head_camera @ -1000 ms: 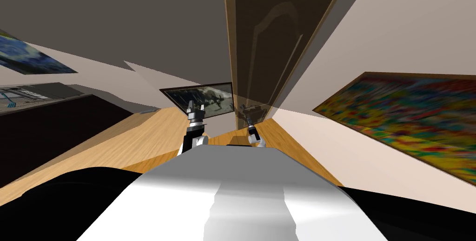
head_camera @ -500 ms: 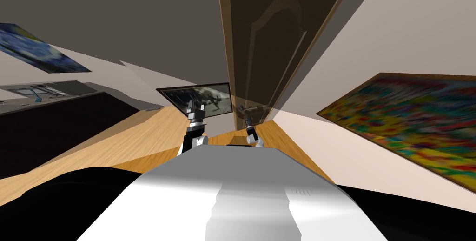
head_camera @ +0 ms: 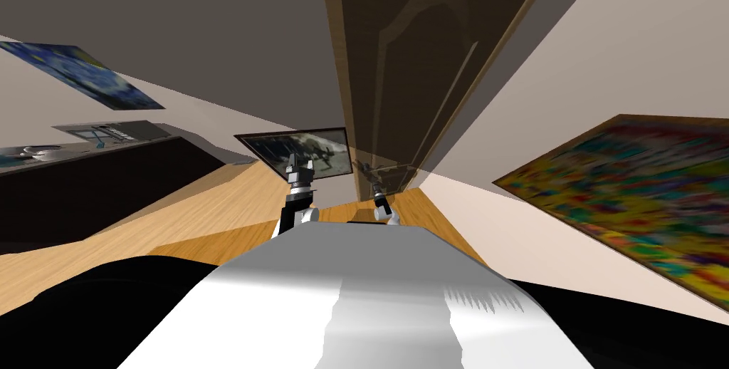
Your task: Push the door open
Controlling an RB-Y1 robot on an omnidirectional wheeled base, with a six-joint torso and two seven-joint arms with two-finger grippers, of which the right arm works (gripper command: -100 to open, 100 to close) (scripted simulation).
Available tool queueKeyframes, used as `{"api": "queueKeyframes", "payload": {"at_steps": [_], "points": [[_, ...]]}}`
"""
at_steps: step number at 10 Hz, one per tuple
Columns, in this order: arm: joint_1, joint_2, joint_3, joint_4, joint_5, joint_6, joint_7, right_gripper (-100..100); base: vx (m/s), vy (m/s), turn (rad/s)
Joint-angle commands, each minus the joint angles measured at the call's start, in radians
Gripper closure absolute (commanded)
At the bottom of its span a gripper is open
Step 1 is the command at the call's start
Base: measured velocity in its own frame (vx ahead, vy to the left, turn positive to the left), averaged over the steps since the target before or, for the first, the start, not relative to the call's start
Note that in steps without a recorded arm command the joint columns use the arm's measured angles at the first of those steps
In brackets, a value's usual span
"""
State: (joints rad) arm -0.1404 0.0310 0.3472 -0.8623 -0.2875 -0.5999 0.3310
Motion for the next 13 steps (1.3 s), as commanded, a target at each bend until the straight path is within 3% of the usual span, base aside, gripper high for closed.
{"api": "queueKeyframes", "payload": {"at_steps": [1, 2, 4, 6, 8, 10, 11, 12, 13], "points": [[0.000, 0.000, 0.000, 0.000, 0.000, 0.000, 0.000, -100, 0.029, -0.084, 0.027], [-0.009, -0.032, -0.028, 0.014, -0.013, -0.005, 0.003, -100, 0.054, -0.013, 0.210], [-0.022, -0.062, -0.072, 0.033, -0.032, -0.013, 0.007, -100, 0.115, 0.018, 0.250], [-0.032, -0.076, -0.105, 0.047, -0.046, -0.018, 0.009, -100, 0.106, 0.024, 0.222], [-0.042, -0.080, -0.137, 0.061, -0.060, -0.024, 0.012, -100, 0.108, 0.000, 0.184], [-0.060, -0.068, -0.187, 0.082, -0.082, -0.033, 0.017, -100, 0.118, 0.010, 0.328], [-0.067, -0.056, -0.200, 0.088, -0.087, -0.035, 0.018, -100, 0.151, 0.046, 0.251], [-0.056, -0.060, -0.190, 0.075, -0.082, -0.031, 0.021, -100, 0.068, 0.018, 0.041], [-0.056, -0.060, -0.190, 0.075, -0.082, -0.031, 0.021, 100, -0.010, -0.002, -0.040]]}}
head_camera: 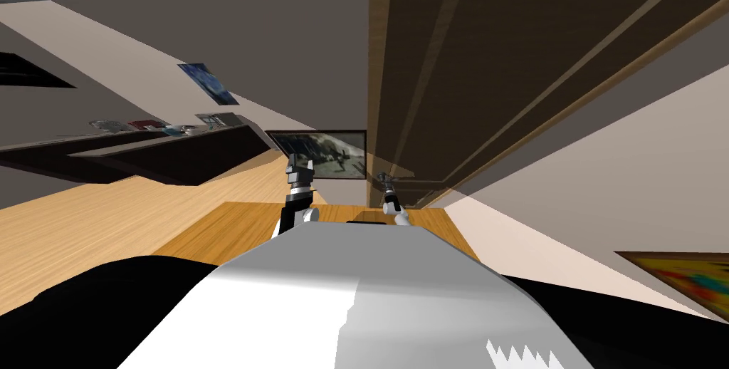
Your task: Push the door open
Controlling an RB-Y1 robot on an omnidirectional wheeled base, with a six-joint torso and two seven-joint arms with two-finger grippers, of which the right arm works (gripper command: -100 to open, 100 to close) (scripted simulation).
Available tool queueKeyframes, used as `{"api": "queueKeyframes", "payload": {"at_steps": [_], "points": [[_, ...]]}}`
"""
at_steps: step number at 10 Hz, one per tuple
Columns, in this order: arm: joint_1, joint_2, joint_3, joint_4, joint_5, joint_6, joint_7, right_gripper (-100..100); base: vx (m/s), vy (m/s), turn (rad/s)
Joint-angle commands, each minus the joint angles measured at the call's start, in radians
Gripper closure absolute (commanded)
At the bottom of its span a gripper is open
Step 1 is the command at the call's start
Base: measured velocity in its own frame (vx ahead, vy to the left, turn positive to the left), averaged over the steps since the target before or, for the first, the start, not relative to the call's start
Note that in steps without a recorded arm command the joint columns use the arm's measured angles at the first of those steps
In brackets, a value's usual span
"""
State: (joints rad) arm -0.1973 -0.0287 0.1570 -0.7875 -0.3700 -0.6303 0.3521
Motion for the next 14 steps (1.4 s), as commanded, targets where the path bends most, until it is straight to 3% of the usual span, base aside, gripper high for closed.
{"api": "queueKeyframes", "payload": {"at_steps": [1, 5, 11, 14], "points": [[0.001, -0.001, 0.001, 0.000, 0.000, 0.000, -0.001, 100, -0.026, -0.005, -0.010], [0.001, -0.001, 0.001, 0.000, 0.000, 0.000, -0.001, 100, -0.008, -0.003, 0.004], [-0.044, -0.020, 0.013, 0.067, 0.096, -0.017, -0.089, 100, -0.169, -0.140, 0.074], [-0.081, -0.024, 0.023, 0.120, 0.173, -0.033, -0.160, 100, -0.202, -0.152, 0.090]]}}
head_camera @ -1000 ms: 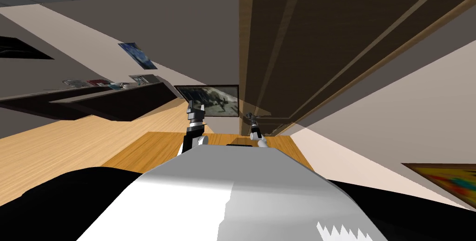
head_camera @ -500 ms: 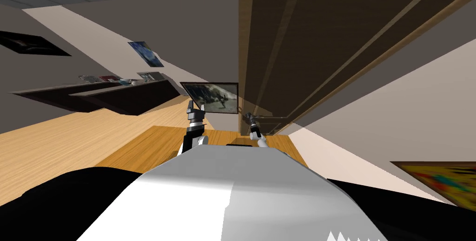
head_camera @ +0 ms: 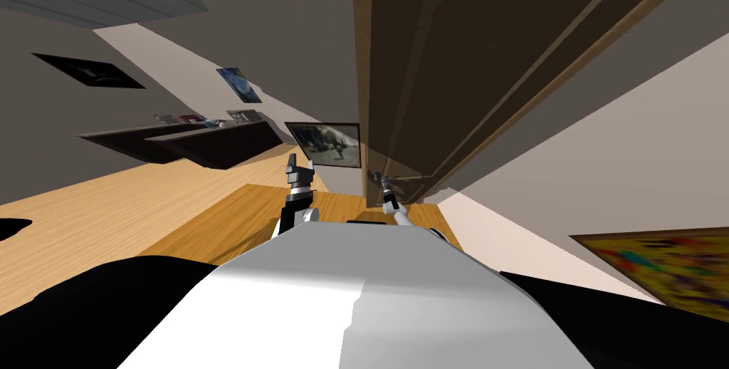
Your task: Push the door open
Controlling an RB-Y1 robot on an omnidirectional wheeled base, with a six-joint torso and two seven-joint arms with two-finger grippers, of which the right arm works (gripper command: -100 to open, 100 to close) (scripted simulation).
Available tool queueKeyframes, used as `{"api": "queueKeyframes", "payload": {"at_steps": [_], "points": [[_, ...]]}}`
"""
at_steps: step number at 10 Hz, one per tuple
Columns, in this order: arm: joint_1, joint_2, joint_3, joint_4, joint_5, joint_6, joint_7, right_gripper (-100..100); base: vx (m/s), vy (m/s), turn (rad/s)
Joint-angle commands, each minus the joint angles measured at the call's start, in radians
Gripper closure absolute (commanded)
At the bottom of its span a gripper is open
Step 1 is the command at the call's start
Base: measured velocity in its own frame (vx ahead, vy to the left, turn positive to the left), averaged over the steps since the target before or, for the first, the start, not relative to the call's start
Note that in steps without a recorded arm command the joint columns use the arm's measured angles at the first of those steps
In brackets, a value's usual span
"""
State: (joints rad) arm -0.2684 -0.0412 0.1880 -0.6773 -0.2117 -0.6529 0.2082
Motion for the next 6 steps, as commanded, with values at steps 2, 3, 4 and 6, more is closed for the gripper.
{"api": "queueKeyframes", "payload": {"at_steps": [2, 3, 4, 6], "points": [[-0.030, -0.010, -0.002, 0.037, 0.056, -0.018, -0.054, 100, -0.148, -0.153, 0.067], [-0.037, -0.008, 0.000, 0.047, 0.070, -0.021, -0.067, 100, -0.152, -0.117, 0.084], [-0.051, -0.005, 0.003, 0.066, 0.098, -0.027, -0.092, 100, -0.172, -0.117, 0.074], [-0.070, 0.001, 0.009, 0.093, 0.138, -0.035, -0.129, 100, -0.162, -0.165, 0.085]]}}
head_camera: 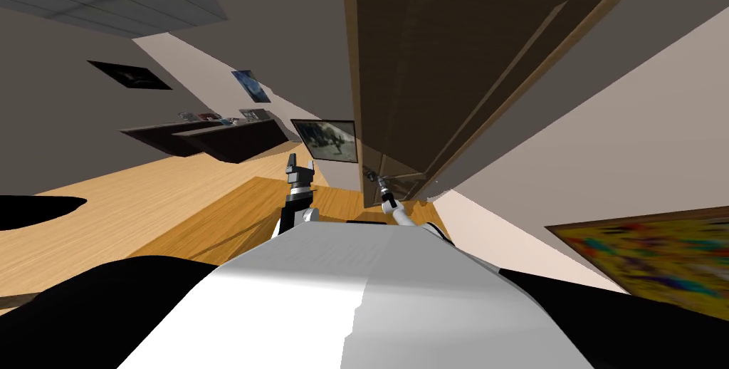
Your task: Push the door open
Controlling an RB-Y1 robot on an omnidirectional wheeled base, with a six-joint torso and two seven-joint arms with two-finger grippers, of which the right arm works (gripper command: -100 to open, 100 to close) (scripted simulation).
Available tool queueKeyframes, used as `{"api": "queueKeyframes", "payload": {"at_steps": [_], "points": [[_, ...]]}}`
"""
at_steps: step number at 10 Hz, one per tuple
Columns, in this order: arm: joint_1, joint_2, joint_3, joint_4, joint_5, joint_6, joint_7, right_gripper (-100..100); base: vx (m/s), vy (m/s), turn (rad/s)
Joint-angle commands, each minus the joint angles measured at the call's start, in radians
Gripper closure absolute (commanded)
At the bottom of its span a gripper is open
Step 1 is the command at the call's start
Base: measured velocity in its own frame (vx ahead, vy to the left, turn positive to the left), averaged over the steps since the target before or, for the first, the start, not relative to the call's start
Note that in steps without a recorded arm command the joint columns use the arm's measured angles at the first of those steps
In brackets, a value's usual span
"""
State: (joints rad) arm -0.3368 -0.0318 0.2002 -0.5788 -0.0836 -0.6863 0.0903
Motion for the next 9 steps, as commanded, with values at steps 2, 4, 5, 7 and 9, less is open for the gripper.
{"api": "queueKeyframes", "payload": {"at_steps": [2, 4, 5, 7, 9], "points": [[-0.026, 0.003, 0.003, 0.027, 0.059, -0.012, -0.056, 100, -0.186, -0.111, 0.067], [-0.046, 0.017, 0.009, 0.055, 0.100, -0.020, -0.093, 100, -0.232, -0.191, 0.072], [-0.054, 0.023, 0.011, 0.066, 0.116, -0.023, -0.108, 100, -0.219, -0.168, 0.054], [-0.066, 0.035, 0.014, 0.083, 0.142, -0.028, -0.131, 100, -0.202, -0.113, 0.025], [-0.062, 0.004, 0.025, 0.084, 0.140, -0.022, -0.140, 100, -0.082, -0.072, 0.026]]}}
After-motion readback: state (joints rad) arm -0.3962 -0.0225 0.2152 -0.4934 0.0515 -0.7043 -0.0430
